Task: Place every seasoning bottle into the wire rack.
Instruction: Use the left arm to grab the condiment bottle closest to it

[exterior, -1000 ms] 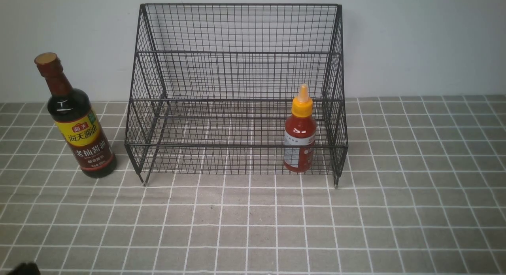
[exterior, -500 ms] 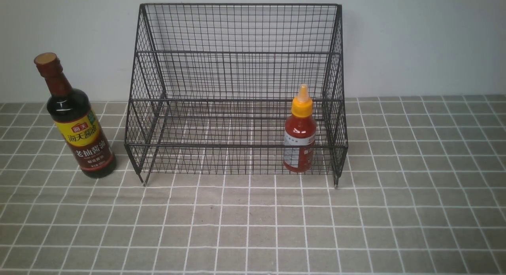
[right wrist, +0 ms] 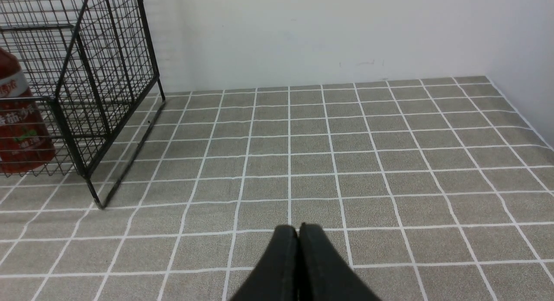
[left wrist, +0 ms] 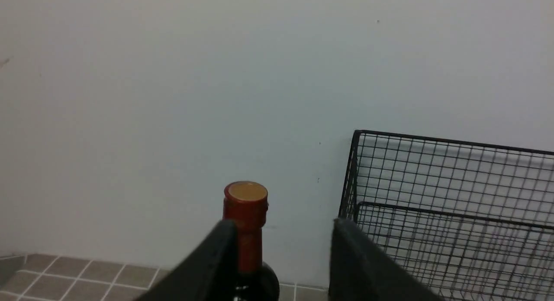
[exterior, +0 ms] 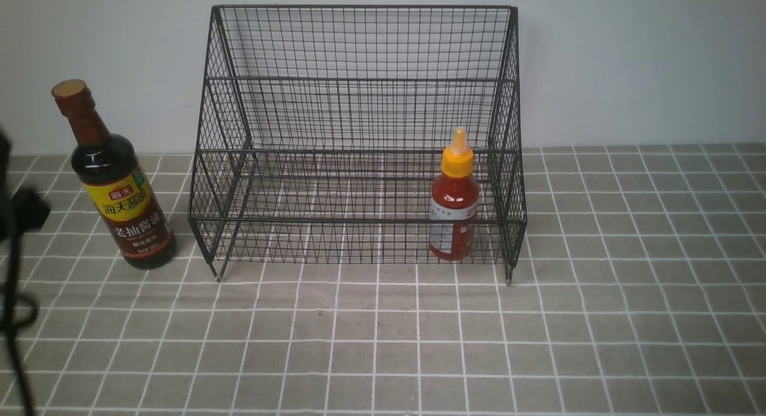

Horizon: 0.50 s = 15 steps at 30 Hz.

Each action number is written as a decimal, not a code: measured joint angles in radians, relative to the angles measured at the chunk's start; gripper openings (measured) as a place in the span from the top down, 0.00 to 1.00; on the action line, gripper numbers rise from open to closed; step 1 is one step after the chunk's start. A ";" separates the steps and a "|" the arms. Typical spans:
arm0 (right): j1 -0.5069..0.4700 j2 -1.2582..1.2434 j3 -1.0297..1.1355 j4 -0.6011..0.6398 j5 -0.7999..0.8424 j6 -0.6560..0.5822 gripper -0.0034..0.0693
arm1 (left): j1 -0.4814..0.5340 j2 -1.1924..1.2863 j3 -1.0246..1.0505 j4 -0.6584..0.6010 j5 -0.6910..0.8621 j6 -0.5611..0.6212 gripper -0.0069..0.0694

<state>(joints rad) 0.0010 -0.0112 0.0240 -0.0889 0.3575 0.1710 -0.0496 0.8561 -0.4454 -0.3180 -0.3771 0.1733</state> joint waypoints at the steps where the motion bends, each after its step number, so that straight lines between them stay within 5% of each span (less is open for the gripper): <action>1: 0.000 0.000 0.000 0.000 0.000 0.000 0.97 | 0.000 0.024 -0.019 -0.008 -0.007 0.000 0.46; 3: 0.000 0.000 0.000 0.000 0.000 0.000 0.97 | 0.008 0.114 -0.073 -0.042 -0.023 0.003 0.32; 8: 0.000 0.000 0.000 0.000 0.000 0.000 0.97 | 0.026 0.284 -0.183 -0.074 -0.061 0.055 0.17; 15: 0.000 0.000 0.000 0.000 0.000 0.000 0.97 | 0.026 0.473 -0.291 -0.081 -0.088 0.085 0.16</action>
<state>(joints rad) 0.0010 -0.0112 0.0240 -0.0889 0.3575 0.1710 -0.0232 1.3294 -0.7363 -0.3986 -0.4647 0.2583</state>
